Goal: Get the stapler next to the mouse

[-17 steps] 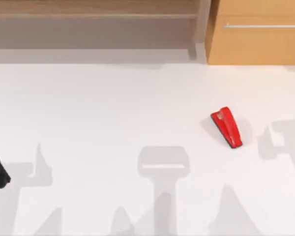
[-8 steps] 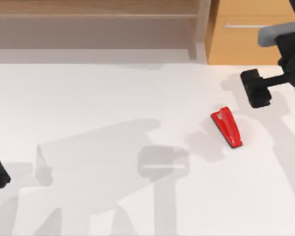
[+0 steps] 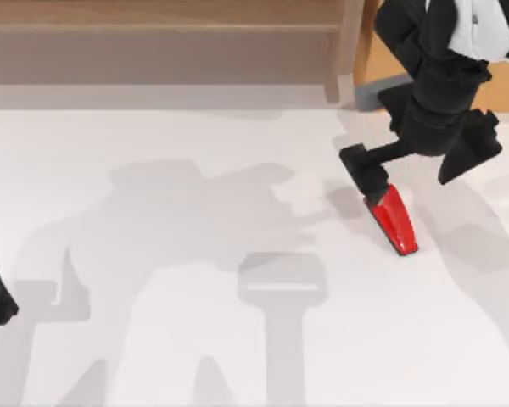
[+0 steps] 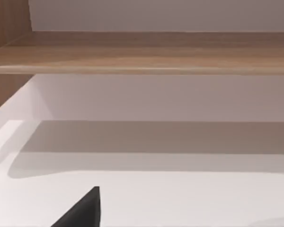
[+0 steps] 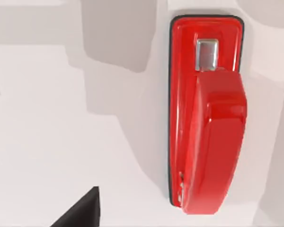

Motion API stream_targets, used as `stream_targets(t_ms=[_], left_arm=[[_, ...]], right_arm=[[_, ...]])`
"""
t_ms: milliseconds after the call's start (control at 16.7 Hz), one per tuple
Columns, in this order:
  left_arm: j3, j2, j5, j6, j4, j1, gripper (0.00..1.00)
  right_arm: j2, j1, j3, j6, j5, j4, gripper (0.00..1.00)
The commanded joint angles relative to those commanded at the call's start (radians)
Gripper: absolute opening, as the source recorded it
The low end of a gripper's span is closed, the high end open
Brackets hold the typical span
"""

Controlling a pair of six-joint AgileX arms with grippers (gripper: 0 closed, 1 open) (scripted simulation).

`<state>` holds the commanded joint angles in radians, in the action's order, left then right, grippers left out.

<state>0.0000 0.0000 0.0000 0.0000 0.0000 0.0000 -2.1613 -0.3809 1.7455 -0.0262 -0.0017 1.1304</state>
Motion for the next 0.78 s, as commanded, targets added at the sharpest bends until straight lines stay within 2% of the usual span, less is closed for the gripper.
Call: stream_targets(t_ms=[480, 780], left_arm=[[0.0, 0.0, 0.0, 0.0, 0.0, 0.0, 1.0], [0.0, 0.0, 0.0, 0.0, 0.0, 0.0, 1.0]], right_arm=[[-0.041, -0.003, 0.031, 0.001, 0.002, 0.015, 1.0], [-0.079, -0.008, -0.055, -0.001, 0.002, -0.122, 1.0]])
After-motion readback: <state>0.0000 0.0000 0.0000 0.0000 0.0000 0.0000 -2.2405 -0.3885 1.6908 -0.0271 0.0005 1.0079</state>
